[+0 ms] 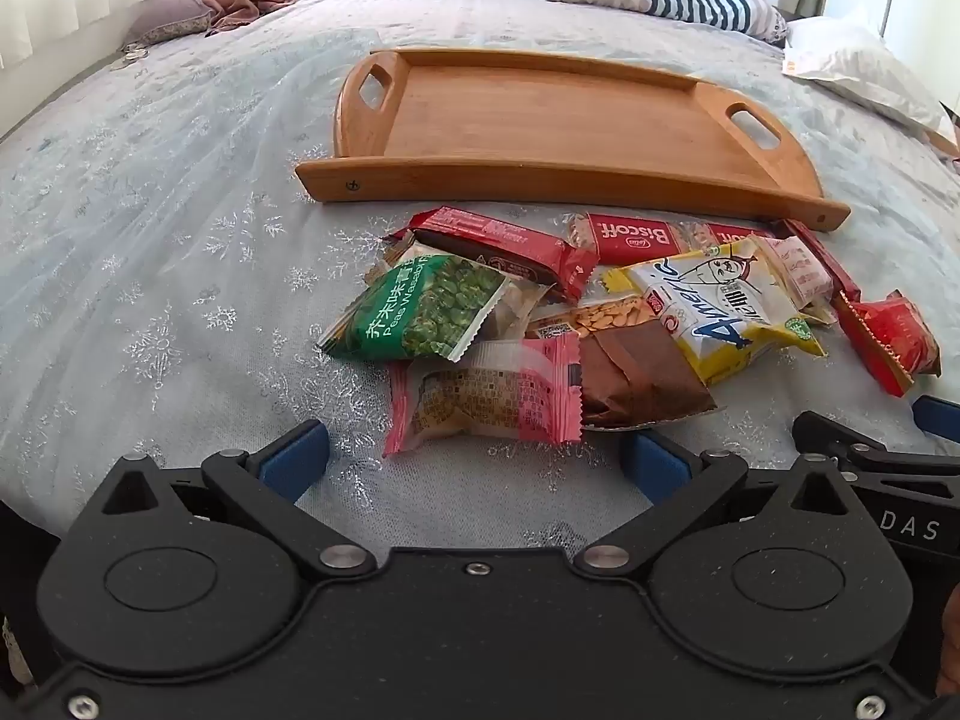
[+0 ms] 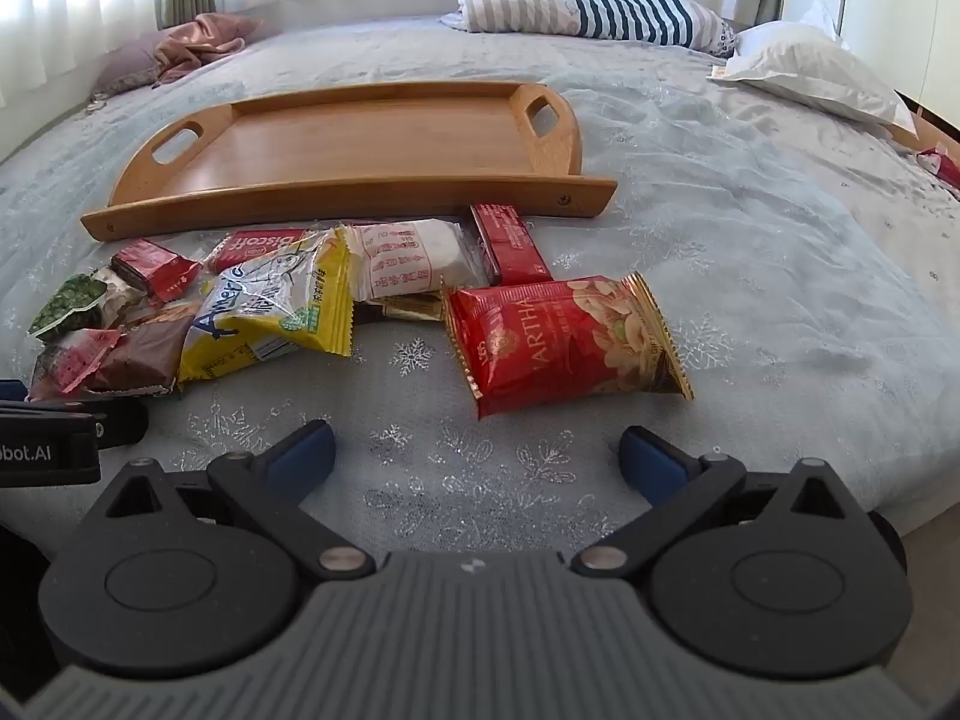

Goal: Organize snacks

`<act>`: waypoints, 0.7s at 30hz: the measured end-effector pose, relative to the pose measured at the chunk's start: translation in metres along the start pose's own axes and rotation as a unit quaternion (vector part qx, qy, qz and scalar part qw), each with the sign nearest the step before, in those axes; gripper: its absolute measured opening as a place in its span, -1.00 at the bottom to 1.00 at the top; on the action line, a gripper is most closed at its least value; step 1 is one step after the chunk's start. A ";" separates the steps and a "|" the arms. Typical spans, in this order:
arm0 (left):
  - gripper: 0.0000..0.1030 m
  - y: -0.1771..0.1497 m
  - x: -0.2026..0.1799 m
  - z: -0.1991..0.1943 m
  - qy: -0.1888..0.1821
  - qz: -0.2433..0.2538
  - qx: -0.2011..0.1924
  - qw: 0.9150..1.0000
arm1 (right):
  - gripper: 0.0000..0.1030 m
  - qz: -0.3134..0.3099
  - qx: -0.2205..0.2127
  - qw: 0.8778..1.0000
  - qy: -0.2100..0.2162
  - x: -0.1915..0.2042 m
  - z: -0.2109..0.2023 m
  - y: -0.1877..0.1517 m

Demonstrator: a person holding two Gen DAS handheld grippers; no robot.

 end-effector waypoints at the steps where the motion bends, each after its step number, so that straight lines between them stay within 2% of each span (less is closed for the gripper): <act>1: 1.00 0.000 0.000 0.000 0.004 0.003 -0.002 1.000 | 1.00 0.000 0.001 1.000 0.001 0.000 0.000 0.000; 21: 1.00 0.000 0.000 0.000 0.003 0.004 0.000 1.000 | 1.00 0.002 0.000 1.000 0.002 0.000 0.000 -0.001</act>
Point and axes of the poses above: each gripper's, at about its wrist camera, not at the fingertips, and z roughly the way its jaws point, x to its left, y to its top, the point moved 3 cm from there along z, roughly the way its jaws point, and after that the axes turned 2 degrees about z, right-handed, at the moved point
